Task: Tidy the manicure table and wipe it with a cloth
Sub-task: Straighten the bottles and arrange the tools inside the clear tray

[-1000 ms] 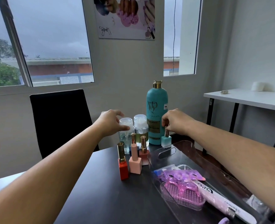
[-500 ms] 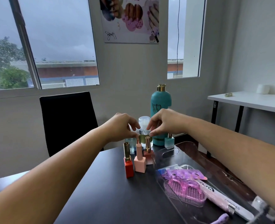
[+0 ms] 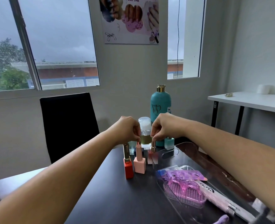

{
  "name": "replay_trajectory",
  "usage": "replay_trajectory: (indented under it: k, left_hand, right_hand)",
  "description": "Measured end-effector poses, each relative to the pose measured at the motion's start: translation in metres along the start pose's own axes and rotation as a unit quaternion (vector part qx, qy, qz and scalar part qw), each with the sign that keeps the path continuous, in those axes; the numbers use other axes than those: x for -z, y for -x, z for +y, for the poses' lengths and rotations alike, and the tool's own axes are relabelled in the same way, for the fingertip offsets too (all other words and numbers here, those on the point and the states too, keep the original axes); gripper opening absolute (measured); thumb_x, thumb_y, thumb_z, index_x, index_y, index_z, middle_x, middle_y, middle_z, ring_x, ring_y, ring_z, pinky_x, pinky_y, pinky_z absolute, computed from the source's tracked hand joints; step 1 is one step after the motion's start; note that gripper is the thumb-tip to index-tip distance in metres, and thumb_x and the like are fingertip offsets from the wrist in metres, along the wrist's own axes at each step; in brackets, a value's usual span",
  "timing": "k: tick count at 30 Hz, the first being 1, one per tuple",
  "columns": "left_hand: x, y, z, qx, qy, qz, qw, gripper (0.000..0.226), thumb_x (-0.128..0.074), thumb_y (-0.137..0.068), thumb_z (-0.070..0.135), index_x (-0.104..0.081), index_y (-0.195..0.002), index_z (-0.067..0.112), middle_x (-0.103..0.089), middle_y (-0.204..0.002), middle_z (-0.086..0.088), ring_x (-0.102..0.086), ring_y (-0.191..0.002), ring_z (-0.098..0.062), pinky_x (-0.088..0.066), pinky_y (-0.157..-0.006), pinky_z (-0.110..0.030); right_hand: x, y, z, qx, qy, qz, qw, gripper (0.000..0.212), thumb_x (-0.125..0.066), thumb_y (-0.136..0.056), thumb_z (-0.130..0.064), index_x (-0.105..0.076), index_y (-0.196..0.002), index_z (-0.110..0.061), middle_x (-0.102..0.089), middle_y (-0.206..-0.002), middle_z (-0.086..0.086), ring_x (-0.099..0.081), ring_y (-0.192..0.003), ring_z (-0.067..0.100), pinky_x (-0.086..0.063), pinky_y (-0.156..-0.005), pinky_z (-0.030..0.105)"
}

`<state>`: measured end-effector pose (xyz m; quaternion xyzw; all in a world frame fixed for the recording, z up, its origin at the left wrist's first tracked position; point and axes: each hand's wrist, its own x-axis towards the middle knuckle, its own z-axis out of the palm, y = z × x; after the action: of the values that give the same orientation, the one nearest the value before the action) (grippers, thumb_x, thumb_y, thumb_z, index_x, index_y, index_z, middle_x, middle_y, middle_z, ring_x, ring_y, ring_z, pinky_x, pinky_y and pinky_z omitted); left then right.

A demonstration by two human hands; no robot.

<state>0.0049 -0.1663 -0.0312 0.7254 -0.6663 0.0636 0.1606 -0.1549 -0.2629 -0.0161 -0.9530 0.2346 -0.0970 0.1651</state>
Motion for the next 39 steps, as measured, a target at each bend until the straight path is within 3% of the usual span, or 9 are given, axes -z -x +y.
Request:
replay_trajectory:
  k: [2, 5, 12, 19, 24, 34, 39]
  left_hand:
    - [-0.001, -0.002, 0.003, -0.001, 0.018, 0.002, 1.000, 0.013, -0.079, -0.068, 0.020, -0.066, -0.071, 0.020, -0.060, -0.063, 0.014, -0.055, -0.057, 0.003, -0.040, -0.058, -0.006]
    - [-0.004, -0.009, 0.009, -0.005, 0.033, 0.000, 0.999, 0.011, -0.077, -0.070, 0.018, -0.067, -0.071, 0.020, -0.062, -0.067, 0.013, -0.059, -0.062, 0.000, -0.048, -0.066, -0.012]
    - [-0.011, -0.031, 0.022, 0.006, 0.050, -0.002, 0.999, 0.015, -0.080, -0.068, 0.022, -0.066, -0.068, 0.017, -0.059, -0.063, 0.014, -0.061, -0.066, -0.007, -0.047, -0.062, -0.014]
    - [-0.016, -0.039, 0.028, 0.028, 0.068, -0.015, 0.997, 0.020, -0.083, -0.063, 0.030, -0.068, -0.071, 0.021, -0.065, -0.071, 0.009, -0.063, -0.072, -0.011, -0.057, -0.074, -0.037]
    - [-0.020, -0.042, 0.029, 0.029, 0.082, -0.007, 0.996, 0.017, -0.081, -0.066, 0.023, -0.068, -0.075, 0.015, -0.067, -0.077, 0.004, -0.064, -0.074, -0.013, -0.057, -0.074, -0.030]
    - [-0.026, -0.052, 0.029, 0.032, 0.096, -0.004, 0.995, 0.017, -0.081, -0.066, 0.022, -0.066, -0.073, 0.016, -0.064, -0.074, 0.006, -0.061, -0.066, -0.008, -0.050, -0.061, -0.015]
    - [-0.028, -0.054, 0.028, 0.037, 0.102, -0.004, 0.994, 0.018, -0.081, -0.067, 0.022, -0.066, -0.074, 0.016, -0.065, -0.074, 0.006, -0.061, -0.066, -0.008, -0.050, -0.061, -0.015]
  right_hand:
    - [0.003, -0.001, 0.009, -0.004, 0.010, 0.007, 1.000, 0.012, -0.078, -0.075, -0.022, -0.075, -0.085, -0.015, -0.070, -0.079, -0.008, -0.066, -0.077, 0.005, -0.058, -0.074, 0.028]
    - [0.006, -0.005, 0.020, -0.004, 0.027, 0.020, 0.999, 0.014, -0.078, -0.075, -0.022, -0.075, -0.087, -0.014, -0.067, -0.075, -0.015, -0.063, -0.073, -0.002, -0.052, -0.073, 0.019]
    - [0.006, -0.019, 0.035, -0.001, 0.064, 0.054, 0.997, 0.012, -0.077, -0.077, -0.021, -0.074, -0.088, -0.017, -0.065, -0.075, -0.015, -0.060, -0.076, 0.000, -0.046, -0.072, 0.017]
    - [0.003, -0.021, 0.041, 0.005, 0.125, 0.094, 0.988, 0.017, -0.076, -0.077, -0.024, -0.074, -0.093, -0.018, -0.072, -0.091, -0.004, -0.059, -0.091, 0.011, -0.045, -0.078, 0.025]
    - [0.003, -0.020, 0.043, 0.008, 0.134, 0.095, 0.986, 0.016, -0.075, -0.078, -0.023, -0.074, -0.093, -0.019, -0.070, -0.092, -0.004, -0.060, -0.091, 0.011, -0.050, -0.082, 0.030]
    - [0.002, -0.021, 0.048, 0.008, 0.121, 0.100, 0.988, 0.015, -0.074, -0.079, -0.021, -0.072, -0.094, -0.020, -0.060, -0.085, -0.011, -0.050, -0.089, 0.006, -0.040, -0.073, 0.023]
    - [0.003, -0.021, 0.050, 0.005, 0.110, 0.095, 0.989, 0.015, -0.074, -0.079, -0.021, -0.072, -0.093, -0.019, -0.060, -0.087, -0.011, -0.051, -0.090, 0.007, -0.039, -0.071, 0.021]
